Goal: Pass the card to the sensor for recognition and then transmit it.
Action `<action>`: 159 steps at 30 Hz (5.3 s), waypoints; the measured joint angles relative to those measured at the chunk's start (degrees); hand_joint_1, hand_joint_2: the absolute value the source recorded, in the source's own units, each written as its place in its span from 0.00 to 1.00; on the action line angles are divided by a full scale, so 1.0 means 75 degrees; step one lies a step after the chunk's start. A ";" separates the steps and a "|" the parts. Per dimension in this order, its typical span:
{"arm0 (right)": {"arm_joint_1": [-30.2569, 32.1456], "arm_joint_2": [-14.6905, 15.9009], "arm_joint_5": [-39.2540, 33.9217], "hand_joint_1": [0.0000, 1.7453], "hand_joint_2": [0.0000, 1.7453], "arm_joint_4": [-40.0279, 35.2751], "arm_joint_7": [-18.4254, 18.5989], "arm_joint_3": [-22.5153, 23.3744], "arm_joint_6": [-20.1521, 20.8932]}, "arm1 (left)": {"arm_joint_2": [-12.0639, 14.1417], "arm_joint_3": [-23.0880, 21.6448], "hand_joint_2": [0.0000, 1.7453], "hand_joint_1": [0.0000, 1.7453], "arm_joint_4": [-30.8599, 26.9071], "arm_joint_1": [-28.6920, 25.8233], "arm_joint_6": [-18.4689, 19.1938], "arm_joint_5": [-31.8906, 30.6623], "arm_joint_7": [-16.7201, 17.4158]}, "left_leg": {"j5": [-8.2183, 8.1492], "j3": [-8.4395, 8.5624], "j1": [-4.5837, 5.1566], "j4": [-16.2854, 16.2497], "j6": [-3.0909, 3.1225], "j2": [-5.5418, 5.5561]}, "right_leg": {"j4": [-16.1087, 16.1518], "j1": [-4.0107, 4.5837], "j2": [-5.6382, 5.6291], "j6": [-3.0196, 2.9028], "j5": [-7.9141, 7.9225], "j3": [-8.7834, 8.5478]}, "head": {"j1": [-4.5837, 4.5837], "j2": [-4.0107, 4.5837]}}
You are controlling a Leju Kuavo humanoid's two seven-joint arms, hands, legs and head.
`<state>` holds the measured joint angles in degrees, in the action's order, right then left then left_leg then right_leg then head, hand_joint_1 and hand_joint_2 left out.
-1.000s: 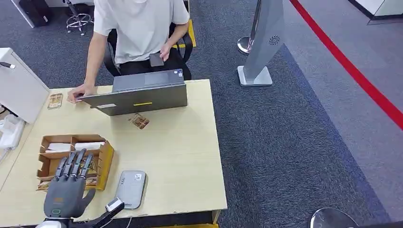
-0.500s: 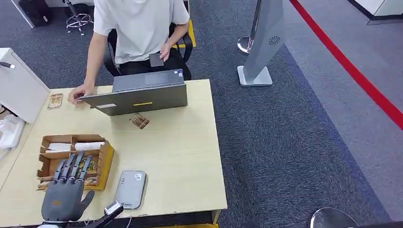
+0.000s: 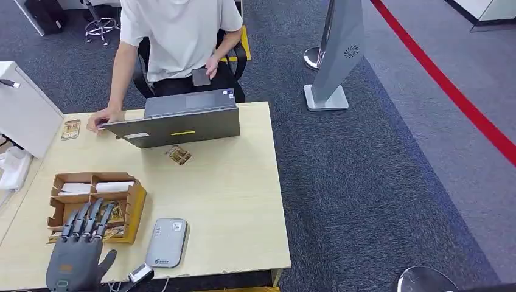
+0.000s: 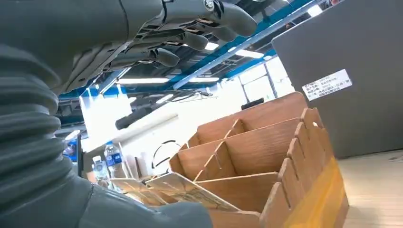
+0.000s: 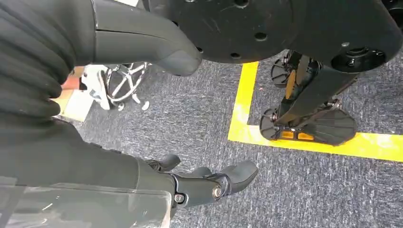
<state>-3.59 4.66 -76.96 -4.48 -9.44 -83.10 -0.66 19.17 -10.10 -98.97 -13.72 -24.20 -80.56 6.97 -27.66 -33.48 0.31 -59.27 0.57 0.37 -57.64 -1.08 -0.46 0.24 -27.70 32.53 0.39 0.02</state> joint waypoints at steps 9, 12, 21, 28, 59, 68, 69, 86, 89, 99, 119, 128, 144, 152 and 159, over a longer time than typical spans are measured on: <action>0.0003 0.0000 -0.0023 0.00 1.00 0.0006 0.0000 0.0000 0.0012 | 0.0050 0.0175 1.00 0.00 -0.0151 -0.0164 -0.0017 0.0061 0.0026 | 0.0000 -0.0001 0.0000 0.0000 0.0000 0.0000 | 0.0000 0.0000 0.0000 0.0000 -0.0001 0.0001 | 0.0000 0.0000; 0.0002 0.0000 -0.0023 0.00 1.00 0.0009 0.0000 0.0000 0.0015 | 0.0055 0.0236 1.00 0.00 -0.0178 -0.0200 -0.0017 0.0067 0.0026 | 0.0000 -0.0001 0.0000 0.0000 0.0000 0.0001 | 0.0000 0.0000 0.0000 0.0000 -0.0001 0.0001 | 0.0003 -0.0003; 0.0003 0.0000 -0.0023 0.00 1.00 0.0026 0.0000 0.0000 0.0020 | 0.0111 0.0656 1.00 0.00 -0.0385 -0.0419 -0.0052 0.0149 0.0067 | 0.0000 -0.0001 -0.0001 0.0000 0.0000 0.0001 | 0.0000 0.0000 0.0001 0.0000 -0.0001 0.0000 | 0.0003 0.0000; 0.0003 0.0000 -0.0023 0.00 1.00 0.0035 0.0000 0.0000 0.0020 | 0.0108 0.0792 1.00 0.00 -0.0417 -0.0424 -0.0052 0.0175 0.0073 | 0.0000 0.0000 0.0000 0.0000 0.0000 0.0001 | 0.0000 0.0000 0.0001 0.0000 -0.0001 0.0000 | 0.0000 0.0000; -0.0005 0.0000 -0.0009 0.00 1.00 0.0035 0.0023 -0.0061 -0.0009 | -0.0149 0.1608 1.00 0.00 0.0428 0.0163 0.0143 0.0160 -0.0181 | 0.0001 0.0000 -0.0001 0.0000 -0.0001 0.0001 | 0.0000 0.0001 0.0002 0.0000 0.0000 0.0001 | 0.0003 0.0000; -0.0011 0.0000 0.0009 0.00 1.00 0.0035 0.0032 -0.0140 -0.0026 | -0.0292 0.1620 1.00 0.00 0.1128 0.0616 0.0117 0.0102 -0.0254 | 0.0000 -0.0001 -0.0001 0.0000 -0.0001 0.0002 | 0.0000 0.0001 0.0003 0.0000 -0.0001 0.0001 | 0.0003 0.0000; -0.0012 0.0000 0.0009 0.00 1.00 0.0035 0.0032 -0.0143 -0.0026 | -0.0303 0.1620 1.00 0.00 0.1157 0.0634 0.0114 0.0102 -0.0254 | 0.0000 -0.0001 -0.0001 0.0000 0.0000 0.0002 | 0.0000 0.0000 0.0003 0.0000 -0.0001 0.0001 | 0.0000 0.0000; -0.0009 0.0000 0.0012 0.00 1.00 0.0035 0.0035 -0.0172 -0.0023 | -0.0408 0.1620 1.00 0.00 0.1352 0.0706 0.0090 0.0084 -0.0263 | 0.0000 -0.0001 -0.0002 0.0000 -0.0001 0.0001 | 0.0000 0.0001 0.0002 0.0000 -0.0001 0.0002 | 0.0000 0.0000; -0.0009 0.0000 0.0011 0.00 1.00 0.0035 0.0035 -0.0172 -0.0023 | -0.0408 0.1620 1.00 0.00 0.1370 0.0708 0.0090 0.0084 -0.0265 | 0.0000 -0.0001 -0.0002 0.0000 -0.0001 0.0001 | 0.0000 0.0001 0.0002 0.0000 -0.0001 0.0002 | 0.0003 0.0000; -0.0008 0.0000 0.0009 0.00 1.00 0.0035 0.0035 -0.0172 -0.0023 | -0.0408 0.1620 1.00 0.00 0.1373 0.0709 0.0090 0.0084 -0.0265 | 0.0000 -0.0001 -0.0001 0.0000 -0.0001 0.0001 | 0.0000 0.0001 0.0002 0.0000 -0.0001 0.0002 | 0.0000 0.0000; -0.0029 0.0000 0.0023 0.00 1.00 0.0032 0.0026 -0.0189 -0.0009 | -0.0659 0.1542 1.00 0.00 0.1451 0.0824 0.0070 0.0038 -0.0737 | 0.0000 0.0000 -0.0001 0.0000 -0.0001 -0.0002 | 0.0000 0.0001 -0.0003 0.0000 -0.0001 0.0004 | 0.0000 0.0000; -0.0029 0.0000 0.0023 0.00 1.00 0.0032 0.0026 -0.0189 -0.0009 | -0.0685 0.1539 1.00 0.00 0.1457 0.0835 0.0070 0.0018 -0.0737 | 0.0000 0.0000 -0.0002 0.0000 -0.0001 -0.0003 | 0.0000 0.0001 -0.0003 -0.0001 -0.0001 0.0005 | 0.0000 0.0000; -0.0038 0.0000 0.0018 0.00 1.00 0.0032 0.0020 -0.0192 -0.0023 | -0.0769 0.1145 1.00 1.00 0.1516 0.0954 0.0076 -0.0038 -0.0551 | 0.0000 0.0000 -0.0002 0.0000 -0.0001 -0.0002 | 0.0000 0.0001 -0.0003 -0.0001 -0.0001 0.0005 | 0.0000 0.0000; -0.0038 0.0000 0.0009 0.00 1.00 0.0032 0.0009 -0.0201 -0.0012 | -0.0586 0.1037 1.00 1.00 0.1609 0.0957 0.0224 0.0160 -0.0420 | 0.0000 0.0000 -0.0003 0.0000 -0.0001 -0.0002 | 0.0000 0.0002 -0.0003 -0.0001 -0.0001 0.0005 | 0.0000 0.0000; -0.0037 0.0000 0.0003 0.00 1.00 0.0032 0.0006 -0.0251 -0.0009 | -0.0487 0.1014 1.00 1.00 0.1635 0.0956 0.0356 0.0274 -0.0405 | 0.0000 -0.0001 -0.0002 0.0000 -0.0001 -0.0001 | 0.0000 0.0001 -0.0002 -0.0001 -0.0001 0.0005 | 0.0003 0.0000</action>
<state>-3.86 4.66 -76.94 -4.24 -9.40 -84.98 -0.72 15.52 -2.49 -86.71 -6.55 -21.53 -78.51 3.93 -27.66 -33.48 0.29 -59.27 0.57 0.36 -57.64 -1.07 -0.48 0.24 -27.70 32.57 0.42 0.02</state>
